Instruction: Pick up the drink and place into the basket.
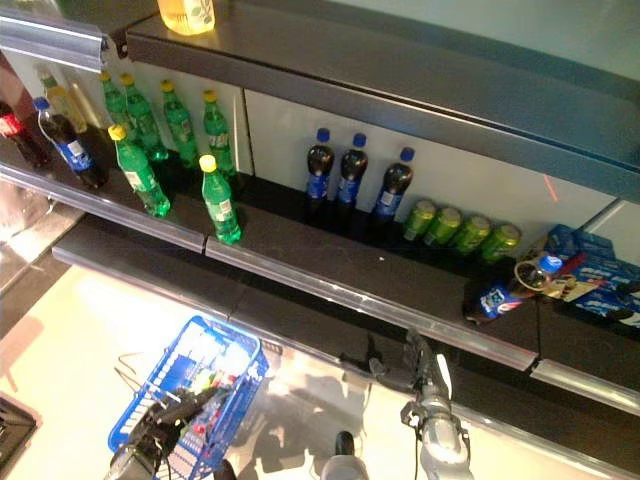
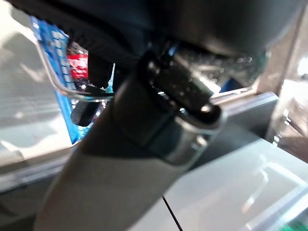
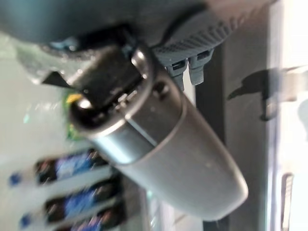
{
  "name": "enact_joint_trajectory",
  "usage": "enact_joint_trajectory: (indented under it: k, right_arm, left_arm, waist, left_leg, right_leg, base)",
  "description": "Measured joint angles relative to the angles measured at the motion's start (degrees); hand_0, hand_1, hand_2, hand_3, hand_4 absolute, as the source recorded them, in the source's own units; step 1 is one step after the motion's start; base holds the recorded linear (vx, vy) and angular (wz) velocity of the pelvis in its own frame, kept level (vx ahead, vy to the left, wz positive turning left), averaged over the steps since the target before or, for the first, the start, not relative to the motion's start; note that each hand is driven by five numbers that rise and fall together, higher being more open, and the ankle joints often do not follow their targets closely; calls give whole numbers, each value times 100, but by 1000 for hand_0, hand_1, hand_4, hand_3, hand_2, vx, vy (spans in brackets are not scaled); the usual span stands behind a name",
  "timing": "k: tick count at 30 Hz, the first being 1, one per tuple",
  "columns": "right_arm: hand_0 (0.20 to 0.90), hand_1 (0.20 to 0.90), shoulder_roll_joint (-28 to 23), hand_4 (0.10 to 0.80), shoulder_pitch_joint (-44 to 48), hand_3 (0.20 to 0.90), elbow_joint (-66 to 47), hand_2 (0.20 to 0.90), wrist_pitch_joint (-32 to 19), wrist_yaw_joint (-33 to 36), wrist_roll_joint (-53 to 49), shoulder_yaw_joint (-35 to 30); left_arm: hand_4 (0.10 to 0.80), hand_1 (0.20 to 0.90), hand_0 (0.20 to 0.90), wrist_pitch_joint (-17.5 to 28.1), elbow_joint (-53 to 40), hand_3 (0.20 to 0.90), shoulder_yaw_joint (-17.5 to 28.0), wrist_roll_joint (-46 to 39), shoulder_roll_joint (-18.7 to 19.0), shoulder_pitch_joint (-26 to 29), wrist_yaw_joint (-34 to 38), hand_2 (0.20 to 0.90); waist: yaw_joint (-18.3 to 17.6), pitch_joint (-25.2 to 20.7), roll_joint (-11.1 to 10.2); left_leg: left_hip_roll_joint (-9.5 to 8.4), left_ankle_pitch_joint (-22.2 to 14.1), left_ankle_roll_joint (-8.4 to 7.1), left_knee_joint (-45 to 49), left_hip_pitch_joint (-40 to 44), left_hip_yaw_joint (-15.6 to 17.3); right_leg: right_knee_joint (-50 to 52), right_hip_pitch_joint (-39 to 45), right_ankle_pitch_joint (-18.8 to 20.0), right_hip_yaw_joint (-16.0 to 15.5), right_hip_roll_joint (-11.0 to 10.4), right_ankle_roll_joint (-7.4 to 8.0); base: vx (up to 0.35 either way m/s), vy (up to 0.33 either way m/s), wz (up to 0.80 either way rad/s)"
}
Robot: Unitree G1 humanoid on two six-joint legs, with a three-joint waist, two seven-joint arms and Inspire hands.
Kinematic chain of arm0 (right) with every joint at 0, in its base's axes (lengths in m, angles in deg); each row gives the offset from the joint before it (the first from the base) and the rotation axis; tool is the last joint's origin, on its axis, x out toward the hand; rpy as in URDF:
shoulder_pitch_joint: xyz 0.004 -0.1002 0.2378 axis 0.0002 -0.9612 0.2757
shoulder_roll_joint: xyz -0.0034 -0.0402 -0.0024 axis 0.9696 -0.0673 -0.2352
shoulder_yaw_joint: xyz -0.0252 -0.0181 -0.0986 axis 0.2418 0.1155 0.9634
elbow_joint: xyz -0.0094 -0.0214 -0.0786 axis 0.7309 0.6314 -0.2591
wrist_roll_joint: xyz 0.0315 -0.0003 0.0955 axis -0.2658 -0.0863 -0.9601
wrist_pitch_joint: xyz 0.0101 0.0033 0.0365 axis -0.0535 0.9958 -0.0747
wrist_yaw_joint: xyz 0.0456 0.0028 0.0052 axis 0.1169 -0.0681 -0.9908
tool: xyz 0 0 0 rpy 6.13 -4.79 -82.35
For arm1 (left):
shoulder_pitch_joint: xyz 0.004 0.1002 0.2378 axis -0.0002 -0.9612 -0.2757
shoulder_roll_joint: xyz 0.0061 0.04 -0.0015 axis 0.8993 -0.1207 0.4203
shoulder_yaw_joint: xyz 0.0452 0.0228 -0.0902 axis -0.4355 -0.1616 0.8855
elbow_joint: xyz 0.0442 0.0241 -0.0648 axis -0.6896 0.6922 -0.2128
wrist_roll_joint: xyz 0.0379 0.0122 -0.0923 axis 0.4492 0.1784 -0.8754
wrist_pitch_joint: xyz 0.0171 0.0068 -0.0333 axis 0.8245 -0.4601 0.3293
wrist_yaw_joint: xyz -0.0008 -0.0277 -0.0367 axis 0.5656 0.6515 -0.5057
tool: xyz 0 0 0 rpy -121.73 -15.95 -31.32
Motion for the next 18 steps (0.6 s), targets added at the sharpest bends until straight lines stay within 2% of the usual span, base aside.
enact_joint_trajectory:
  k: [10,18]
  right_arm:
    - [900,900,-2,800,24,900,2016,900,-369,-79,-37,-260]
    - [900,900,-4,800,35,900,3214,900,-124,-570,-166,-253]
  left_arm:
    - [100,300,300,141,1507,200,90,146,-3,-18,-14,300]
    - [100,300,300,150,2290,200,91,400,4,-102,-107,300]
  waist:
    - [39,-493,183]
    - [227,-843,157]
  left_leg:
    - [0,-49,6,-3,73,131]
    - [1,-74,12,-7,62,129]
  right_leg:
    - [-20,-28,-5,142,1,-3]
    - [-33,-66,-63,137,-13,15]
  base:
    - [2,6,-7]
    - [0,0,0]
